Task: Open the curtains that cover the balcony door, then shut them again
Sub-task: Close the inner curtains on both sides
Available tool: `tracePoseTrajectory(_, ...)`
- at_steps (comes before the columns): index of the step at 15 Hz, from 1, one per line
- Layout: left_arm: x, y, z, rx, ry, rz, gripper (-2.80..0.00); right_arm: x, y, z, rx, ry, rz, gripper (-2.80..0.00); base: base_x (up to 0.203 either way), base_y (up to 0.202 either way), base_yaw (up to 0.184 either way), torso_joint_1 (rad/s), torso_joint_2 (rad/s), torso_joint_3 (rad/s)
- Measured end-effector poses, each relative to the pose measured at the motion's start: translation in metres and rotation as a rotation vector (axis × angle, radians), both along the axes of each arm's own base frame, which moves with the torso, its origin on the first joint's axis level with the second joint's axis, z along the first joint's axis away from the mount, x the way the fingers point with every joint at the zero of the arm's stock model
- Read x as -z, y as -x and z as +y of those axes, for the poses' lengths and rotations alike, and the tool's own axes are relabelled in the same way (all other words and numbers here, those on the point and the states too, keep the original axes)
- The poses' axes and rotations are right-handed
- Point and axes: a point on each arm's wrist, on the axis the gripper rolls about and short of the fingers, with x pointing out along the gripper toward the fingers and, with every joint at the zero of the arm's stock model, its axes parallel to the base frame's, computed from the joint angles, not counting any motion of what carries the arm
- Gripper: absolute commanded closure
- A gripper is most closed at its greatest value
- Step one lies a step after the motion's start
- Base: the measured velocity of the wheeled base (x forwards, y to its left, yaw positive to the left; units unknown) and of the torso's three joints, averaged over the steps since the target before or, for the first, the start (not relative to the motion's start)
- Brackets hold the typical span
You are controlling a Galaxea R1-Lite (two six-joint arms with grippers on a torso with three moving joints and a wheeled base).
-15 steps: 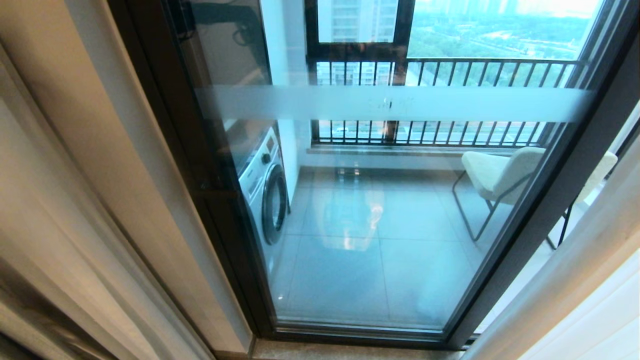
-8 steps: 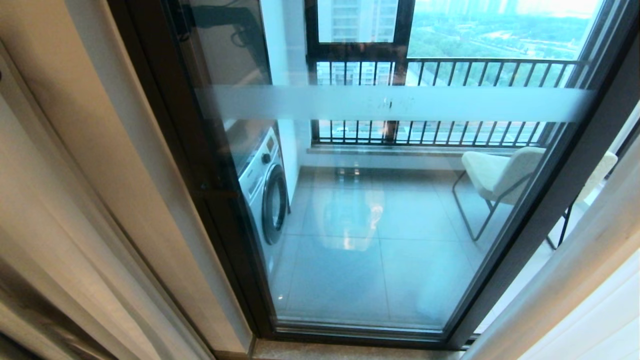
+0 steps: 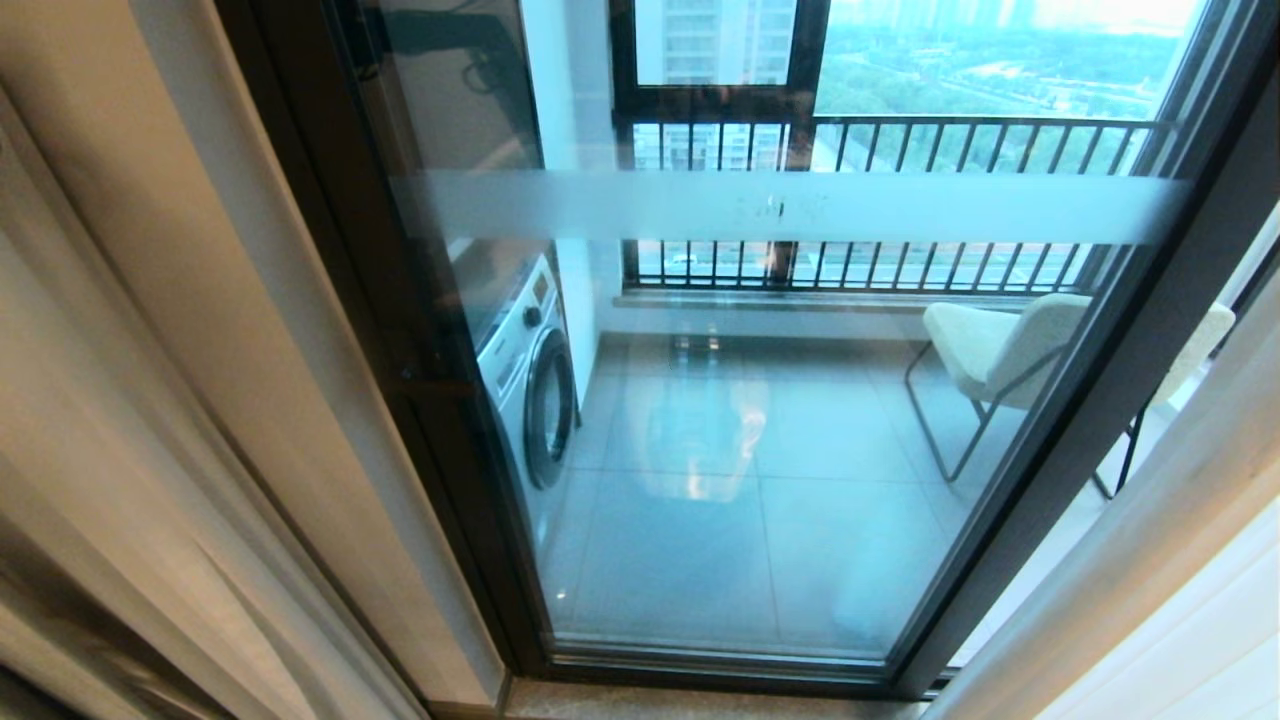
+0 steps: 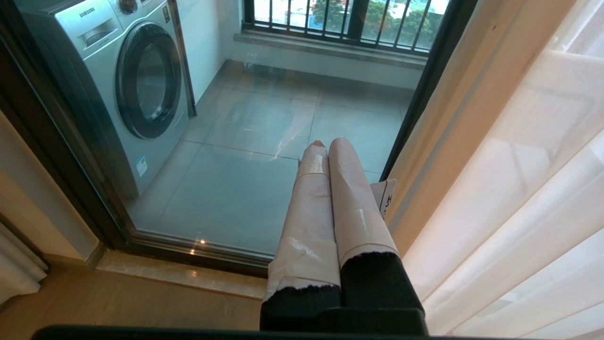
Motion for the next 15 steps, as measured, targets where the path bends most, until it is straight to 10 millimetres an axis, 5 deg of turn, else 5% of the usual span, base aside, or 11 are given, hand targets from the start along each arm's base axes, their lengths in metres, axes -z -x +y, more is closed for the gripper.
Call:
tracePoseTrajectory(8,-0.021,0.016,-0.017,0.017,-0.024,-0.050,0.00,0.000,0.000,0.000,0.000,0.000,0.000,0.00,0.000,0.000,0.000,0.000,0.00,0.000)
tracePoseTrajectory(15,-0.043,0.024,-0.058,0.111,-0.045,-0.104,0.00,0.000,0.000,0.000,0.000,0.000,0.000,0.00,0.000,0.000,0.000,0.000,0.00,0.000)
